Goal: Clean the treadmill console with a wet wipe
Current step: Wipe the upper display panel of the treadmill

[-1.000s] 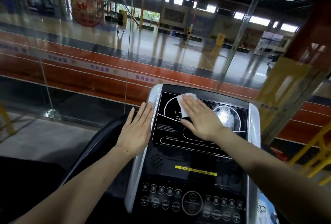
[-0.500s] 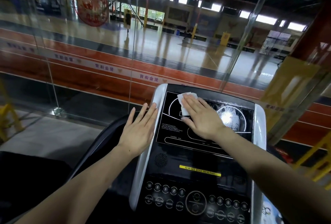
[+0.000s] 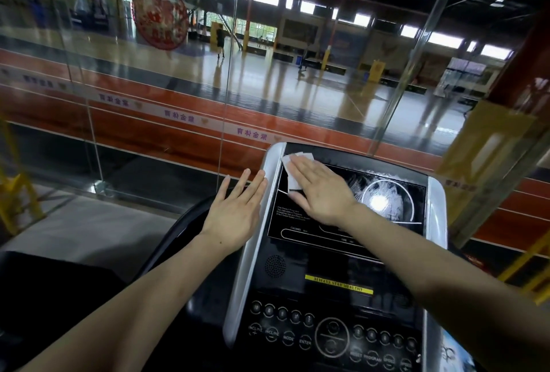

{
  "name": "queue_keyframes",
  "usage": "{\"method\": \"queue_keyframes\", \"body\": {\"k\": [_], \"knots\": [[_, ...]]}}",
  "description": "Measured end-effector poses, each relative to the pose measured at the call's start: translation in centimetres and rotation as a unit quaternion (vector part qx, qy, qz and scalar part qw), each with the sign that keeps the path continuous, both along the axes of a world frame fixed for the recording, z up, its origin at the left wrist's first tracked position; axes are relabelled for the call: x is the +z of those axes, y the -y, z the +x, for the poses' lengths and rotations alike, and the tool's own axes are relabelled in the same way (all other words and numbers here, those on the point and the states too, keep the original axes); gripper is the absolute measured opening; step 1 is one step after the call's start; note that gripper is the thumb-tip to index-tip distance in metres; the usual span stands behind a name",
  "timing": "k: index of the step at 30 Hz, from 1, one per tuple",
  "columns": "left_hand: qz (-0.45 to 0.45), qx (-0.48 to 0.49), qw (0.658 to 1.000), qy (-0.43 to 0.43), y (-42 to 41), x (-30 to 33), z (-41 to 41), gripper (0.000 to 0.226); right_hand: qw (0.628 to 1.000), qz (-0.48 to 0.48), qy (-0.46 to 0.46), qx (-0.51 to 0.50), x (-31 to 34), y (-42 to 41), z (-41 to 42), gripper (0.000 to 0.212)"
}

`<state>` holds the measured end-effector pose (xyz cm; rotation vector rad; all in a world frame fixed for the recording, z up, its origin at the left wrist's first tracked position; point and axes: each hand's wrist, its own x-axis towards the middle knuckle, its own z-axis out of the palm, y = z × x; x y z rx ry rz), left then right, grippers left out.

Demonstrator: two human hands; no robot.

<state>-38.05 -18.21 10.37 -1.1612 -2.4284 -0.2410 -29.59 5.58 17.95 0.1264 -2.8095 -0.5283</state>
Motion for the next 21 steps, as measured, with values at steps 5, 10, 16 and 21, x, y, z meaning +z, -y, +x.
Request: {"method": "queue_keyframes", "body": {"k": [5,10,16,21], "knots": [[0.005,-0.004,1.000,0.003,0.1,0.1,0.0,0.062,0.998,-0.055,-0.029,0.003,-2.1,1.6,-0.1,0.076],[0.013,-0.012,1.000,0.011,0.0,-0.2,-0.1,0.062,0.994,-0.089,-0.018,0.052,-7.0,3.5,3.5,0.067],[0.017,-0.012,0.999,0.039,-0.3,-0.3,0.4,0.062,0.990,-0.088,-0.005,0.112,-10.2,3.6,7.2,0.054],[0.028,0.000,0.999,0.046,-0.6,-0.6,1.1,0.066,0.990,-0.086,-0.002,0.110,-10.0,1.6,8.7,0.049]]}}
